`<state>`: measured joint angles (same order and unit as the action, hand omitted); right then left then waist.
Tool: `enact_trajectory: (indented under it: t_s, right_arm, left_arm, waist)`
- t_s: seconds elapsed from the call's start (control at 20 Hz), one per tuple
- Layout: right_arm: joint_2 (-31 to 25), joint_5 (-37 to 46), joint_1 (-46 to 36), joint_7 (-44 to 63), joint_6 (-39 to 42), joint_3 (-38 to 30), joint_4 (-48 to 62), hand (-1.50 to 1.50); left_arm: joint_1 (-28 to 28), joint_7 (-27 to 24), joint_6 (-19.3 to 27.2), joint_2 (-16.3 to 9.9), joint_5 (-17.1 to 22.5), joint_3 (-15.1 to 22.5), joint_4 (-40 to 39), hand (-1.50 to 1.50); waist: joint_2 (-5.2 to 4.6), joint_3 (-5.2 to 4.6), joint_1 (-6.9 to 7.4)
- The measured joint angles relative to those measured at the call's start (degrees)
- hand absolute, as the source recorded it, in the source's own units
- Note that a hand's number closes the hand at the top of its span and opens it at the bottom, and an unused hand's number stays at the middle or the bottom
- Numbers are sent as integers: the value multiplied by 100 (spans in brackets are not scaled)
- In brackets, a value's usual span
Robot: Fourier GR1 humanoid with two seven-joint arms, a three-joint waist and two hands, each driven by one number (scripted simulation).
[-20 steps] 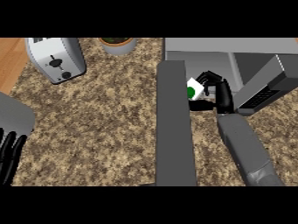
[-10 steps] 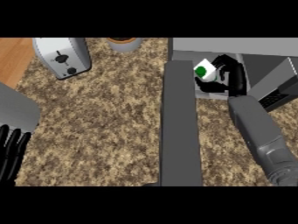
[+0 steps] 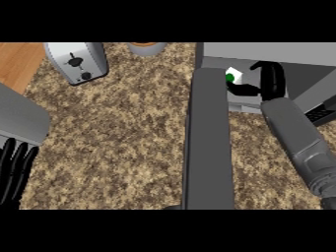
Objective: Pick up the milk, place it into the microwave and close the microwave
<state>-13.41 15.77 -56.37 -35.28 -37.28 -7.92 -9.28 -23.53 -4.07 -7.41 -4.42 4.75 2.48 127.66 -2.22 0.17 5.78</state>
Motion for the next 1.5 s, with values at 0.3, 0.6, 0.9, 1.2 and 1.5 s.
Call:
enact_trajectory:
  t_s: [0.3, 0.6, 0.9, 1.2, 1.5]
  right_arm:
    - [138, 264, -271, 157, 119, 213, 353, -150]
    - [272, 274, -458, 251, 168, 191, 428, -150]
    - [265, 161, -486, 244, 10, 37, 393, -150]
    - [135, 22, -412, 91, -93, -147, 313, -150]
    - [-119, -67, -391, -95, -26, -285, 237, -150]
  left_arm:
    - [151, 22, 10, -18, -120, 29, -93, -150]
    - [202, 37, 26, -22, -221, 56, -78, -150]
    - [144, -13, 61, 43, -376, 173, -102, -150]
    - [-4, 57, 47, 45, -457, 278, 56, -150]
    - [-76, 40, 38, 63, -505, 324, 86, -150]
  waist:
    - [-21, 3, 26]
    - [-16, 4, 17]
    - [4, 2, -28]
    - [26, 2, -70]
    - [44, 0, -123]
